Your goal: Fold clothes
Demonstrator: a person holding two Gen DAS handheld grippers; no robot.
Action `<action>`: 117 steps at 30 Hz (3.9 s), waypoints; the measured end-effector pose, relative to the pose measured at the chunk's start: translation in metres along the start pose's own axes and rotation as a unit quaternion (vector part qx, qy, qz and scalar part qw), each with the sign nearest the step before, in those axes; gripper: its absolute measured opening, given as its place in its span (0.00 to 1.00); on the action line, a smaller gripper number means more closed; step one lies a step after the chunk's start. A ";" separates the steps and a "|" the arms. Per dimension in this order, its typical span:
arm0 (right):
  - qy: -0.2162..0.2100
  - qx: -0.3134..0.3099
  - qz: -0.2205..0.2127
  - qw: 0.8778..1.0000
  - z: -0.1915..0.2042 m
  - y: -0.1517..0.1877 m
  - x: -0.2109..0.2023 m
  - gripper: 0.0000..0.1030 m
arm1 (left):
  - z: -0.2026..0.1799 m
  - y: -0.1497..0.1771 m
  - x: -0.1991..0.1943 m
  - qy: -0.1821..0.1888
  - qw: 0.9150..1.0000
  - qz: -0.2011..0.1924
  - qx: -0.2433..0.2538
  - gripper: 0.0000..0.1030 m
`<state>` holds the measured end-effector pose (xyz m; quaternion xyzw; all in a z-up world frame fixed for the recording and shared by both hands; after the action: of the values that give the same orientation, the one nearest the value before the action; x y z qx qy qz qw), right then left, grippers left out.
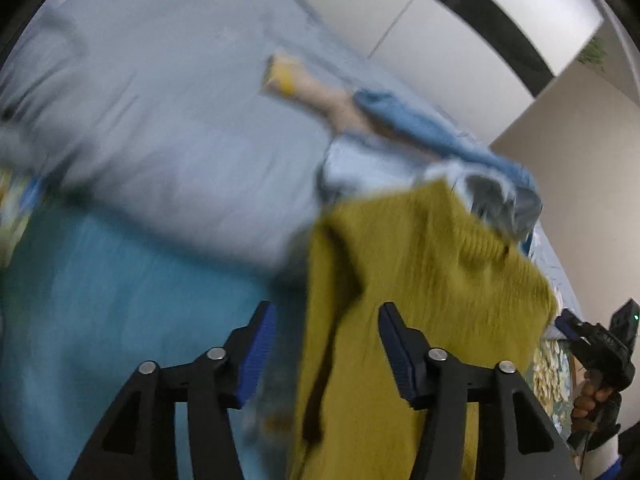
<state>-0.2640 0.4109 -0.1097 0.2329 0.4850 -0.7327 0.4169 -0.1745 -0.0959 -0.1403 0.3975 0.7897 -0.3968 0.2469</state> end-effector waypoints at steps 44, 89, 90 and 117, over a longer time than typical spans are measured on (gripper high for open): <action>0.024 0.191 0.173 0.966 -0.089 0.257 -0.108 0.10 | -0.015 0.129 -0.078 0.008 0.991 0.062 -0.119 0.59; 0.065 0.107 0.152 0.980 -0.068 0.203 -0.098 0.30 | -0.052 0.103 -0.087 -0.039 0.993 0.111 0.030 0.54; 0.062 0.105 0.149 0.981 -0.063 0.193 -0.090 0.30 | -0.053 0.087 -0.077 -0.035 0.993 0.106 0.032 0.54; -0.078 0.056 0.120 0.988 0.007 -0.024 0.124 0.43 | -0.041 -0.067 0.075 0.147 0.982 0.093 0.076 0.54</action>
<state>-0.3505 0.3610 -0.1868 0.2548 0.3776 -0.7191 0.5249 -0.2752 -0.0544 -0.1410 0.5405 0.7447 -0.3682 0.1332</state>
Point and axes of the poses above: each gripper's, at about its wrist camera, not at the fingertips, and x roughly the way its jaws point, z to its left, y to its underside, the point moved 5 cm from there along x, roughly the way its jaws point, and after that the axes turned 7 degrees about y, right-handed, at the moved point
